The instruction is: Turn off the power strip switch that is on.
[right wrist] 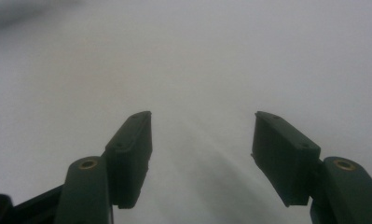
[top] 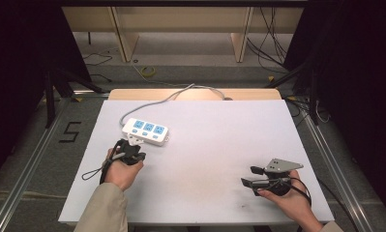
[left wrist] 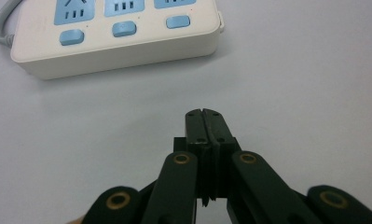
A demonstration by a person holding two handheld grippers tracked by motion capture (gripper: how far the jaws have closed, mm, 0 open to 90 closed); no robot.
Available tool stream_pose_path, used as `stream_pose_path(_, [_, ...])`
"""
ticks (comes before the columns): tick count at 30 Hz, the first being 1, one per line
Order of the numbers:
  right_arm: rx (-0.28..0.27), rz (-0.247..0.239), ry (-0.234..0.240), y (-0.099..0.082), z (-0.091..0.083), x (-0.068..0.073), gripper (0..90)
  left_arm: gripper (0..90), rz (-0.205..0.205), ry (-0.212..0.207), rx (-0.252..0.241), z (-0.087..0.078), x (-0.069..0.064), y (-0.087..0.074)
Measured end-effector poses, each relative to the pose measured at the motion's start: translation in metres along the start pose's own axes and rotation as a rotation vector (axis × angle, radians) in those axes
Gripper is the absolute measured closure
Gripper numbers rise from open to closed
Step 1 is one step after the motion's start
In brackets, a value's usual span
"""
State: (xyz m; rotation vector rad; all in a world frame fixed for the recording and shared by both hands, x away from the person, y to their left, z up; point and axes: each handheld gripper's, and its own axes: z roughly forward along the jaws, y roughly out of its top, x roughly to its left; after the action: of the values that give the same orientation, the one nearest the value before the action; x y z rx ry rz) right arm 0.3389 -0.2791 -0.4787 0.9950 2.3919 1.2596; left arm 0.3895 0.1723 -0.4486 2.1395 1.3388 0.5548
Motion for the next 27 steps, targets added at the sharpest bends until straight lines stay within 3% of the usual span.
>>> stream_pose_path(27, [0.007,-0.003,-0.001,0.000,0.001,0.000,38.7,89.9,0.050,0.005,0.025,0.009,0.006,0.015])
